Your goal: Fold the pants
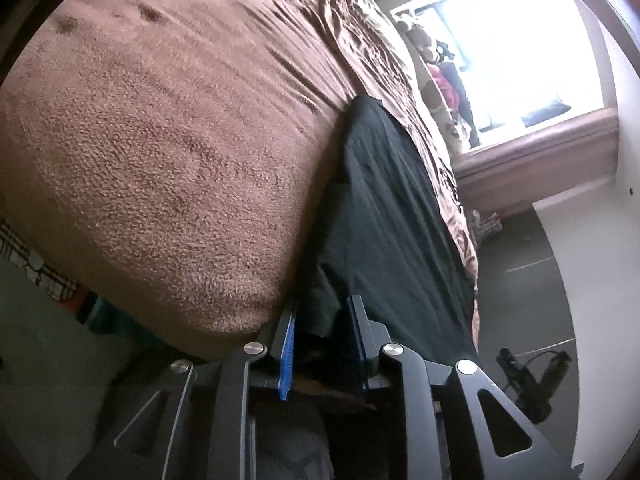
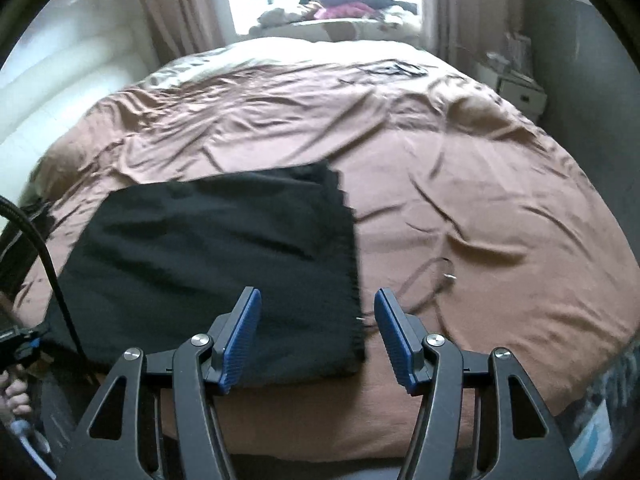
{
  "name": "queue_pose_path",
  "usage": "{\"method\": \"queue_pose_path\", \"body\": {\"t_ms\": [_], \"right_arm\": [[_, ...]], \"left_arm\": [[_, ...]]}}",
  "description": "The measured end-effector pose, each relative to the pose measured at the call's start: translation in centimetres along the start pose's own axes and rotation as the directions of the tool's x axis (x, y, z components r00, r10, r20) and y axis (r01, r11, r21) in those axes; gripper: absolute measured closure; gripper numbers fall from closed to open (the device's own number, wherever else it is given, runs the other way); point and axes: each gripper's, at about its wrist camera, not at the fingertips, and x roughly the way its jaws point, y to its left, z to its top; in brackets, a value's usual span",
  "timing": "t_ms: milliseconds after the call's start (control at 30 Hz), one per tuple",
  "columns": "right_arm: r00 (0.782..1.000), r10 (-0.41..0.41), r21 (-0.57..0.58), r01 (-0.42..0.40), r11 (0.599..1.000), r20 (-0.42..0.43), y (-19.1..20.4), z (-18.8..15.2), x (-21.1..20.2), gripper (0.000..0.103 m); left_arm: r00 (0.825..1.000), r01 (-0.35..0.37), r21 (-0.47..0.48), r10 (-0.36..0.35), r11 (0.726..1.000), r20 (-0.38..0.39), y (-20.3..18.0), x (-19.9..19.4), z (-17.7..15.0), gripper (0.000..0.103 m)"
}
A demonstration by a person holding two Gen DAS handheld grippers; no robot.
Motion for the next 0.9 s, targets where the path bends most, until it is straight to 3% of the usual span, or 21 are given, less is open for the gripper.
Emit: {"method": "queue_pose_path", "body": {"t_ms": [233, 500, 600, 900], "right_arm": [[0.997, 0.075, -0.063, -0.076, 0.995, -0.009, 4.9, -0.7, 0.0, 0.046], [0.989, 0.149, -0.138, -0.151, 0.979, -0.019, 9.9, -1.6, 0.3, 0.046], [0.989, 0.146, -0.183, -0.145, 0.972, -0.009, 11.6, -1.6, 1.0, 0.046], [0.985, 0.168, -0.172, -0.17, 0.97, -0.029, 13.5, -2.3, 3.8, 0.046]], "left_arm": [[0.999, -0.015, 0.04, 0.014, 0.999, 0.034, -0.7, 0.5, -0.4, 0.07], [0.997, -0.005, 0.112, -0.003, 0.994, 0.072, -2.0, 0.7, -1.3, 0.05], [0.995, 0.007, 0.095, -0.016, 0.995, 0.099, -1.7, 0.4, -1.9, 0.049], [0.994, -0.024, 0.142, 0.008, 0.99, 0.108, -2.3, 0.5, -1.9, 0.049]]}}
